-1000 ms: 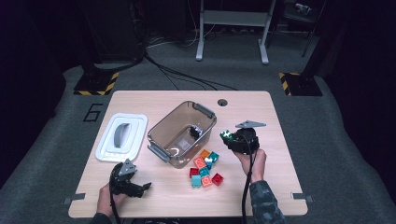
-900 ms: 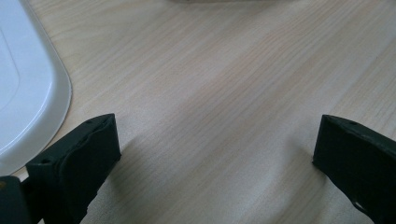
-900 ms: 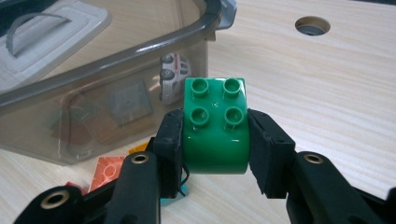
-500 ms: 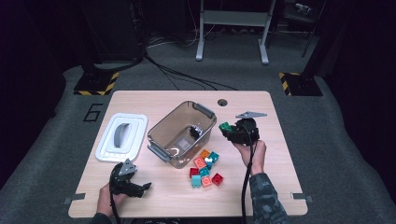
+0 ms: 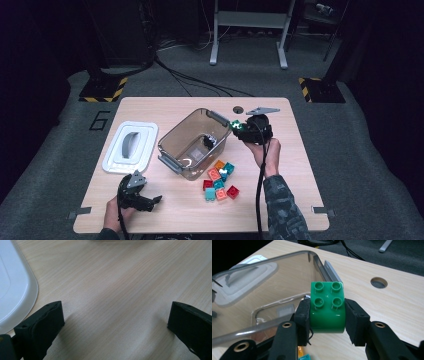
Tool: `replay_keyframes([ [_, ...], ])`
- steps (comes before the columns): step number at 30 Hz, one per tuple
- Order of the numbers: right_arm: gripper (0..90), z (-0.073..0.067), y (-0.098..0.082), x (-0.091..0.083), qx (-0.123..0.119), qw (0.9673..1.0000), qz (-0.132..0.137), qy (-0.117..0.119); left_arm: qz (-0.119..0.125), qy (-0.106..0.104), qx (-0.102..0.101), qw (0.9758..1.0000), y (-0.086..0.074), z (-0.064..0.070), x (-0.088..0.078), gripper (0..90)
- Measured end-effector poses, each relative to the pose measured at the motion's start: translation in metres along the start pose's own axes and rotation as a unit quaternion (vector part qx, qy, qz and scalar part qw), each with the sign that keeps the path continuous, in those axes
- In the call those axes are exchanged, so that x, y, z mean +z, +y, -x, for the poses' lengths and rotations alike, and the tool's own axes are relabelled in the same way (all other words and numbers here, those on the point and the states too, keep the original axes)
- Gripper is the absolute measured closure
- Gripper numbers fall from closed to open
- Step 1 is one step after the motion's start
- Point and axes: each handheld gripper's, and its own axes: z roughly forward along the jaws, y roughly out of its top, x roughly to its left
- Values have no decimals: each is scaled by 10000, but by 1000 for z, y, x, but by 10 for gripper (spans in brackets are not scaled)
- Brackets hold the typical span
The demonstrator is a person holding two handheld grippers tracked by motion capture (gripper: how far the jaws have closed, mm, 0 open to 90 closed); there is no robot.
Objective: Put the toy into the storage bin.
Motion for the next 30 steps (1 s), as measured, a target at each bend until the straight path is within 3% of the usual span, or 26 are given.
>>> replay_keyframes([
  [6,589,-7,12,8,-91,9999,-31,45,1,0,0,10000,0,0,0,4],
  [14,589,-22,24,33,-309,9991,-178,227,-36,7,7,10000,0,0,-1,4],
  [21,588,-32,23,52,-505,9969,-479,367,0,0,6,10000,0,0,0,4],
  [23,588,-34,22,54,-459,9967,-553,382,-2,-2,1,10000,0,0,0,4],
  [24,588,-33,22,57,-562,9961,-554,403,2,-4,-9,10000,0,0,0,4],
  [26,588,-36,19,59,-460,9956,-703,410,-18,-1,3,10000,0,0,0,4],
  [30,587,-34,16,62,-552,9943,-809,419,-31,7,14,10000,0,0,0,4],
])
